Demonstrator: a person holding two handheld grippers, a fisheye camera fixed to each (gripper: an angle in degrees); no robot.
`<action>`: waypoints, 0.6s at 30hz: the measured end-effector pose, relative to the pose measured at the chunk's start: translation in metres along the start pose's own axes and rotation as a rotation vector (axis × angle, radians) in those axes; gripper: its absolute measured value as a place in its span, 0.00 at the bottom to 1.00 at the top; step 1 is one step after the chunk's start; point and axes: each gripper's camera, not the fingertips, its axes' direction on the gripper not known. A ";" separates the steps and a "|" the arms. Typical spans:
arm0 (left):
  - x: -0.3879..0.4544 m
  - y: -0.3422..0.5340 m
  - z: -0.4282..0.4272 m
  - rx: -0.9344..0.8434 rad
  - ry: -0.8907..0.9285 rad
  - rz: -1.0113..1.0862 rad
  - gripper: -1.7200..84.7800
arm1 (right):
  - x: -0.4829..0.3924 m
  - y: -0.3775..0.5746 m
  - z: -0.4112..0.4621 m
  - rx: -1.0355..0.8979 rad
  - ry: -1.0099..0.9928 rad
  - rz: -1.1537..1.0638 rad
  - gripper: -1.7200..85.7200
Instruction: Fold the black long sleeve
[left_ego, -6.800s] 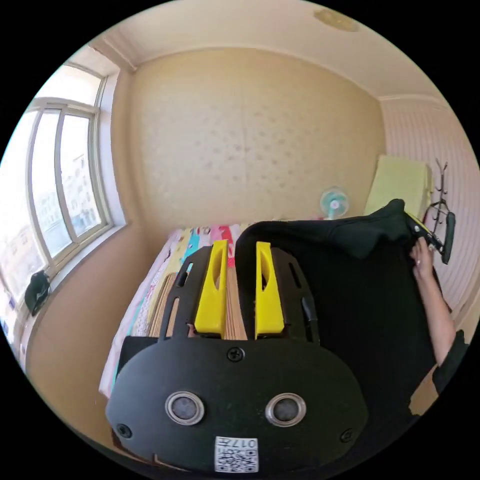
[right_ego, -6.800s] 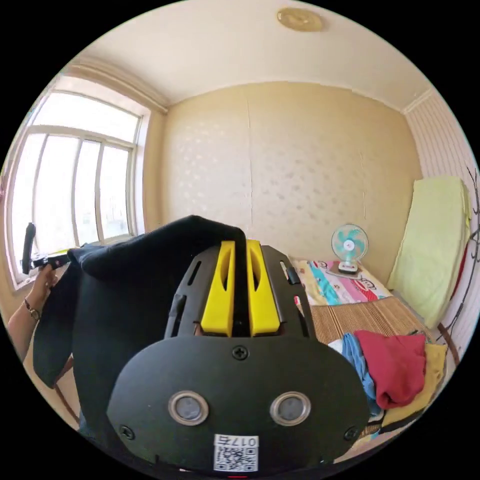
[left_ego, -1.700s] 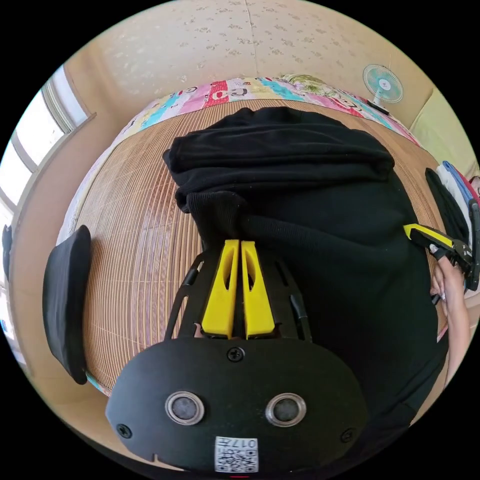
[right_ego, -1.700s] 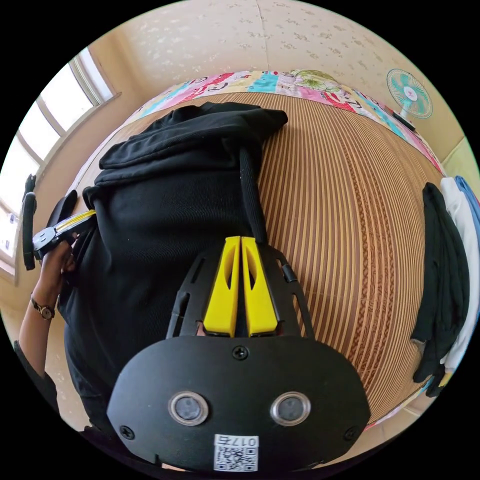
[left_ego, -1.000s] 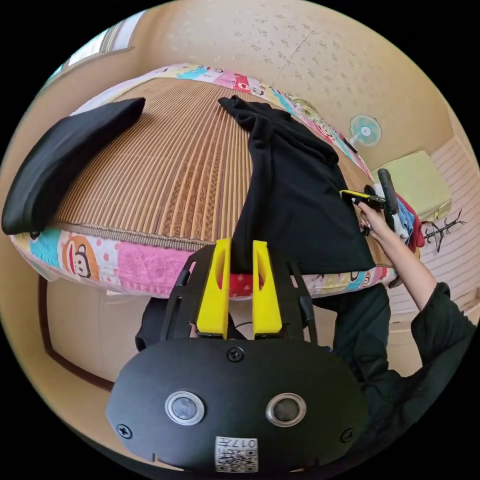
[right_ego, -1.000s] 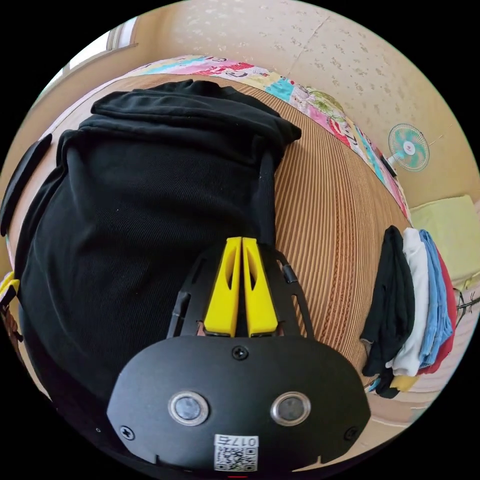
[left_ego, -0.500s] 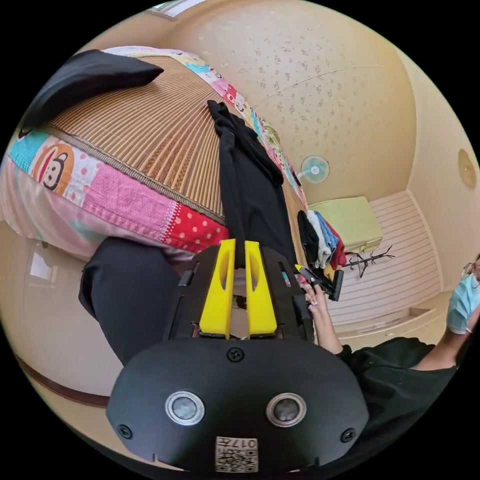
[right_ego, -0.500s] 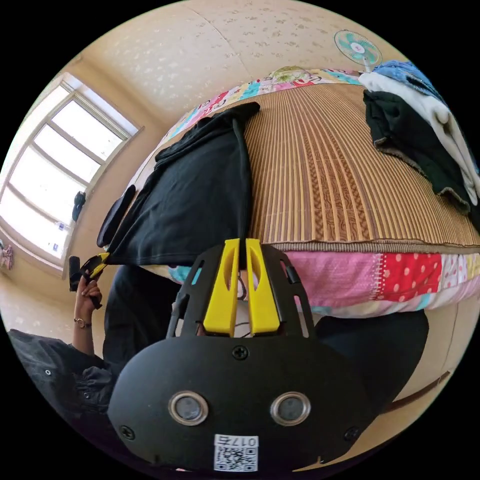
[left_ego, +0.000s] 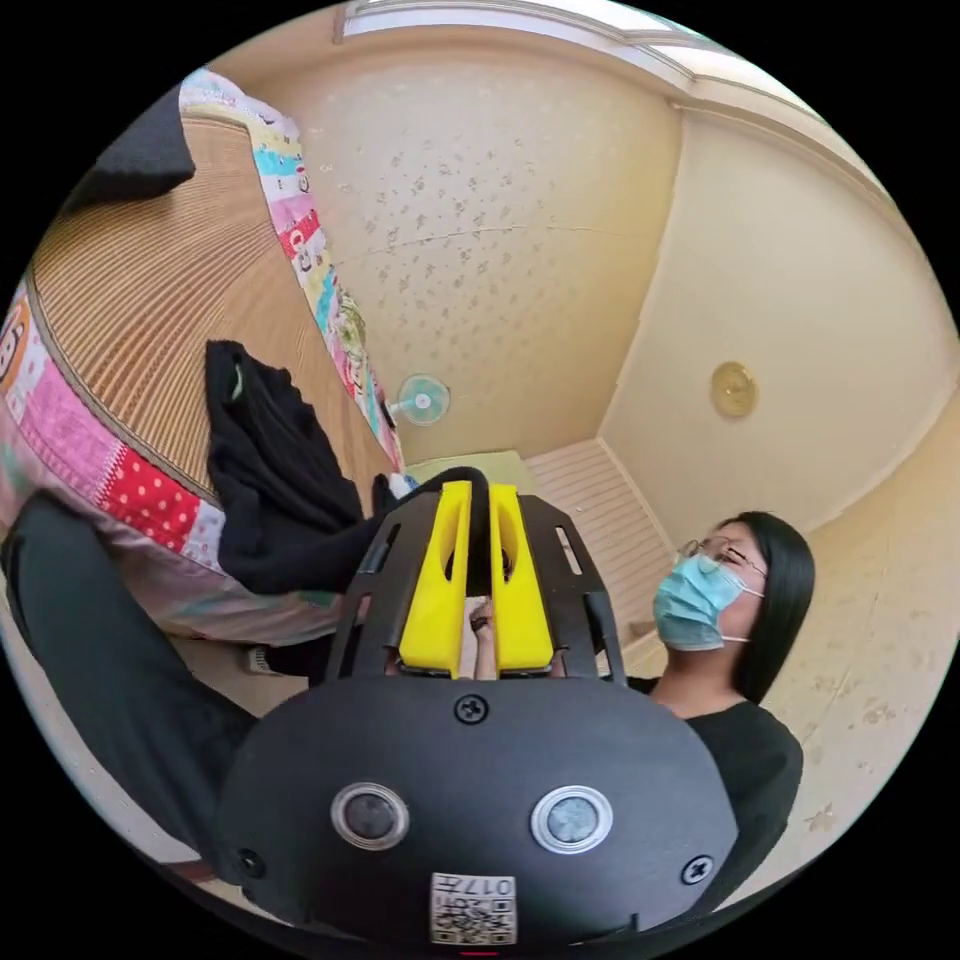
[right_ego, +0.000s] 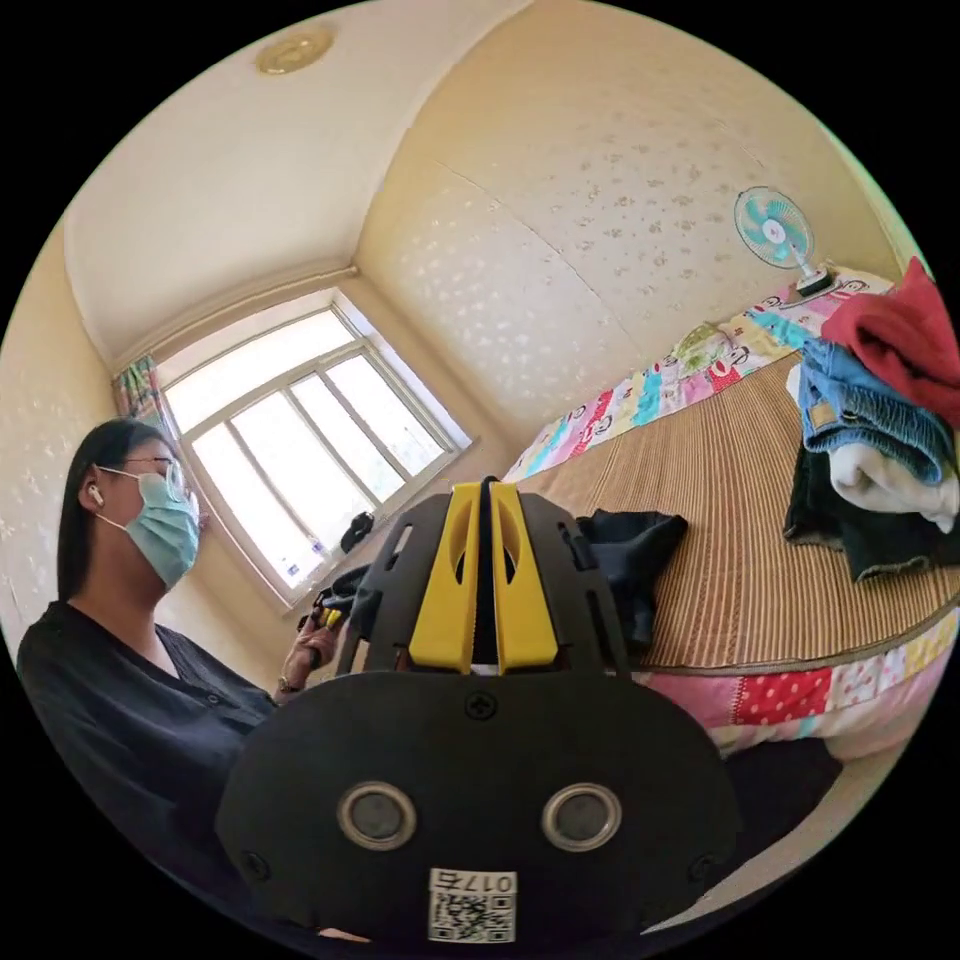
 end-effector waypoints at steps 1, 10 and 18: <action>-0.006 -0.016 0.009 0.032 -0.068 -0.034 0.07 | 0.005 -0.017 0.025 -0.009 0.064 -0.008 0.05; -0.038 -0.137 0.095 0.168 -0.424 0.117 0.17 | 0.051 -0.091 0.211 -0.085 0.328 0.051 0.13; -0.090 -0.041 0.163 -0.108 -0.723 0.198 0.18 | 0.055 0.046 0.268 -0.306 0.530 -0.003 0.13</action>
